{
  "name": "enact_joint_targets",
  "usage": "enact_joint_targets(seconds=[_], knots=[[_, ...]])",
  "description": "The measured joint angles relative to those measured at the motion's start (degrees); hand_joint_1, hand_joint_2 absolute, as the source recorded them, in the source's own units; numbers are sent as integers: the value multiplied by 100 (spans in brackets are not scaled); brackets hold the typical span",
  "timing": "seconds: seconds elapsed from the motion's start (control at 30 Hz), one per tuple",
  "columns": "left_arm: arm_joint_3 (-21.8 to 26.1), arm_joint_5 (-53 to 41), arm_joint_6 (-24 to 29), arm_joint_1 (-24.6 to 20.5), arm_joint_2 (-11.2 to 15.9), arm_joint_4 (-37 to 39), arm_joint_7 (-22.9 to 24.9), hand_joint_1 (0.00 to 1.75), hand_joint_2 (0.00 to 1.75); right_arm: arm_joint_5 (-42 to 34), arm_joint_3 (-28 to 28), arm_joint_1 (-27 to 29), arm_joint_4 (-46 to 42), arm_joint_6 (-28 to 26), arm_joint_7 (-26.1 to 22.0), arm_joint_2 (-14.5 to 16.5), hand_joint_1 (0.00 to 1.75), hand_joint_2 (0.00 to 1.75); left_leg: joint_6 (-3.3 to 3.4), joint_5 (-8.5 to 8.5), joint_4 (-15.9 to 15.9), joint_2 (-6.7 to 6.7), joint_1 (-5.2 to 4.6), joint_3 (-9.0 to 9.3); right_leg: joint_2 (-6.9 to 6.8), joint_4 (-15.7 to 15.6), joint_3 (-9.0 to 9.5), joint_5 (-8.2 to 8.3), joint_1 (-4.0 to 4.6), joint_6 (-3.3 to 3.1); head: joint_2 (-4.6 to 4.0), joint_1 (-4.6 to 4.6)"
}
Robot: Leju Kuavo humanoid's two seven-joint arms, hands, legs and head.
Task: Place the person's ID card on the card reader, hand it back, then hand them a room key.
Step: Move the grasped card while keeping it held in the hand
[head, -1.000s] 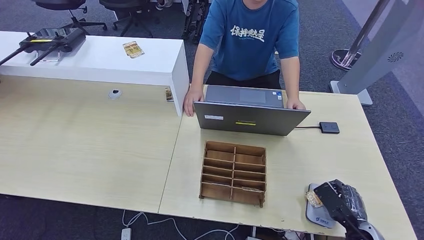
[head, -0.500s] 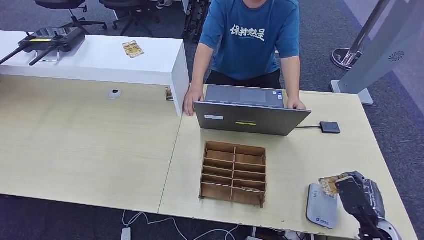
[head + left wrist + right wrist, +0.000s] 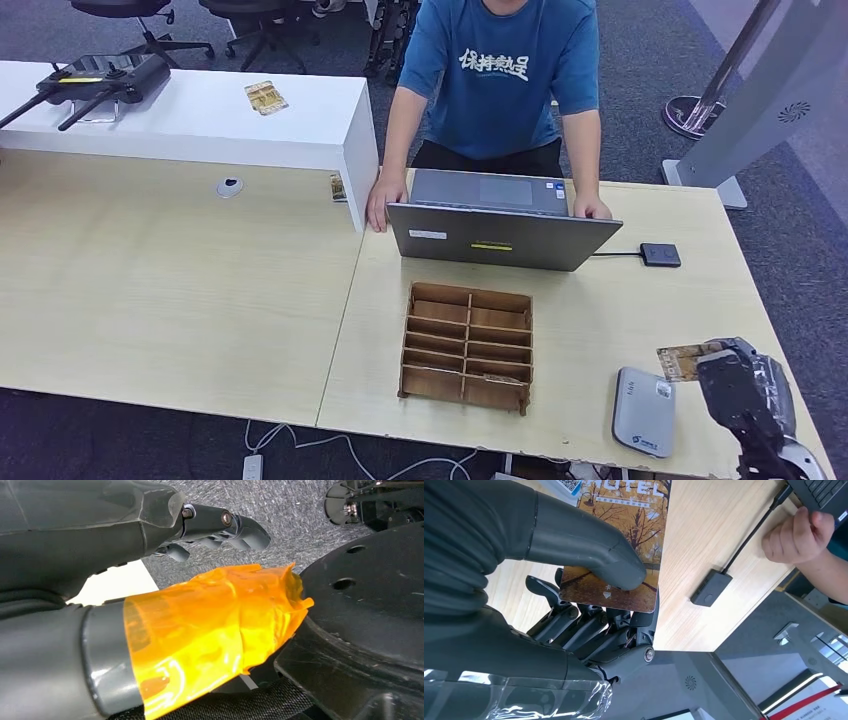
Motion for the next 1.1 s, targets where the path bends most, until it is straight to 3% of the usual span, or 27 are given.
enact_joint_targets(seconds=[0.3, 0.67, 0.9, 1.1], knots=[[1, -42, -2, 0, 4, 0, -9, 0, 0, -90, -87, -122, -13, 1, -9, -78, 175, 175, 0, 0, 0, 0, 0, -2, 1, 0, -1, 0, 0, 0, 0, 0], [0, -138, -24, -3, 37, 0, -11, 0, 0, -104, -129, -709, 103, 87, 18, -223, 175, 175, 0, 1, 0, 1, 0, -3, 2, 3, -2, 1, 0, 0, 0, 1], [0, -287, -93, -32, 124, 0, -13, 0, 0, -15, 174, -1556, 469, 174, 165, -181, 175, 175, -3, 4, 0, 2, 0, -5, 3, 10, -4, 2, 0, -2, 0, 1], [0, -462, -146, -75, 232, 0, -3, 0, 0, 135, 702, -2513, 1028, 100, 368, 82, 175, 175, -9, 12, 0, 2, 1, -2, 3, 15, -7, 4, 1, -5, 0, 0]])
